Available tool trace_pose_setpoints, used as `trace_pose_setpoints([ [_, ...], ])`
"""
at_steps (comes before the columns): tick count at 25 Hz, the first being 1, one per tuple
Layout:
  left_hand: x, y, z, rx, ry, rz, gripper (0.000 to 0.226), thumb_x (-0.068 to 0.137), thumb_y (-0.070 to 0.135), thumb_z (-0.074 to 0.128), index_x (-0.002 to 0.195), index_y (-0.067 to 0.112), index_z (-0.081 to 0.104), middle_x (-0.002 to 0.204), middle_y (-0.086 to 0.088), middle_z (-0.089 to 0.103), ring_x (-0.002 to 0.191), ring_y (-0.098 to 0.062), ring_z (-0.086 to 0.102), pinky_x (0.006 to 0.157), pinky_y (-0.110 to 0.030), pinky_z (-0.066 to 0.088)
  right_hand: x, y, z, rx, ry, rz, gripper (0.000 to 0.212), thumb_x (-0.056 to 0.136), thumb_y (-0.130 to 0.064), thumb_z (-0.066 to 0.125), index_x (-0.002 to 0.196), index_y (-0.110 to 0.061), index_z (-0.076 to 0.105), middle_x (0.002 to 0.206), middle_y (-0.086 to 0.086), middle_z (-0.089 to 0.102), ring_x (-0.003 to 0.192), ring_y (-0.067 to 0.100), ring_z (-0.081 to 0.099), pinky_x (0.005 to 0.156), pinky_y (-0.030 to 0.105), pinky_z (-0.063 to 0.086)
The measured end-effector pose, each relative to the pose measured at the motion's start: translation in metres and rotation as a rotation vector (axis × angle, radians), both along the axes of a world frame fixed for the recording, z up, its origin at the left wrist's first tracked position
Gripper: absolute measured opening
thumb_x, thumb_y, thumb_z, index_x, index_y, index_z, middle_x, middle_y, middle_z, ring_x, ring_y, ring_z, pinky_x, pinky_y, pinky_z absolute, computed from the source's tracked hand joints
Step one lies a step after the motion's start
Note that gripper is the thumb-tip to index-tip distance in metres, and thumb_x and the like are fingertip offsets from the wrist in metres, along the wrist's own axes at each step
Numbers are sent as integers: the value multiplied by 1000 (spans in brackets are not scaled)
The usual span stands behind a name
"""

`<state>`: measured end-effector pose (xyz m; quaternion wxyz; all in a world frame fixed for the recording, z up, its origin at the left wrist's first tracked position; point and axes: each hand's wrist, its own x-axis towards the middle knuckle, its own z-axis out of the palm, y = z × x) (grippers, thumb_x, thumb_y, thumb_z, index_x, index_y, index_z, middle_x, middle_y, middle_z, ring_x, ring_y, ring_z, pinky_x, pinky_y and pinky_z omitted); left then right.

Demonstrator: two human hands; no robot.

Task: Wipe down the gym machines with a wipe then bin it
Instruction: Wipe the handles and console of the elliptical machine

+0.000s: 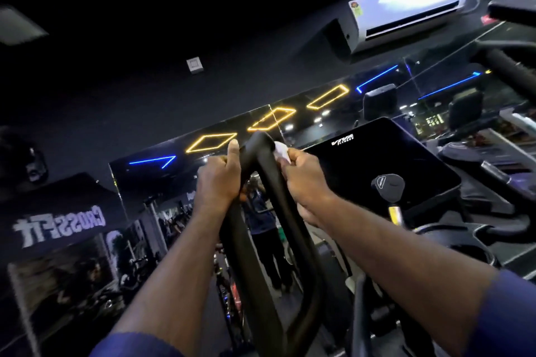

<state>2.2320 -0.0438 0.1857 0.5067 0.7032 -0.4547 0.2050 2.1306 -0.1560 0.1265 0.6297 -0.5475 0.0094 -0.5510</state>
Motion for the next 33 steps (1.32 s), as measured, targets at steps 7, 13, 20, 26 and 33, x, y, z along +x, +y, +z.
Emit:
trace_pose_setpoints([
  [7,-9,-1,-2,-29,44,-3,65,106,63,41,86,7,68,66,-13,73,45,-16,66,44,-23,54,-5,-30,-10,-41,194,205,24,107,-3,45,112,1,68,88,18,65,71,24,60,59,32,46],
  [13,-8,1,-21,-42,-87,138,68,101,74,30,92,16,64,76,-11,73,53,-17,71,43,-14,45,-8,-6,-64,62,38,680,31,102,-8,48,115,-6,76,109,20,72,99,31,63,100,46,51],
  [20,-9,3,-24,-45,-99,190,64,103,69,33,92,13,62,77,-10,66,46,-4,59,40,-10,39,-1,-19,-33,54,-56,519,28,110,-15,44,121,-10,70,87,16,63,69,24,63,54,27,54],
  [26,-6,6,-37,-113,-15,84,63,98,73,42,105,14,63,78,-13,72,49,-11,64,46,-22,52,-13,-6,-90,-235,-165,60,38,107,-6,53,138,-23,65,122,-4,74,112,18,72,94,33,58],
  [33,-7,10,-56,-257,204,-20,58,100,66,50,104,10,63,70,-12,65,51,-22,65,42,-26,53,-16,-4,-108,-822,-43,-387,59,99,8,40,151,-17,52,161,-7,43,153,14,34,126,43,28],
])
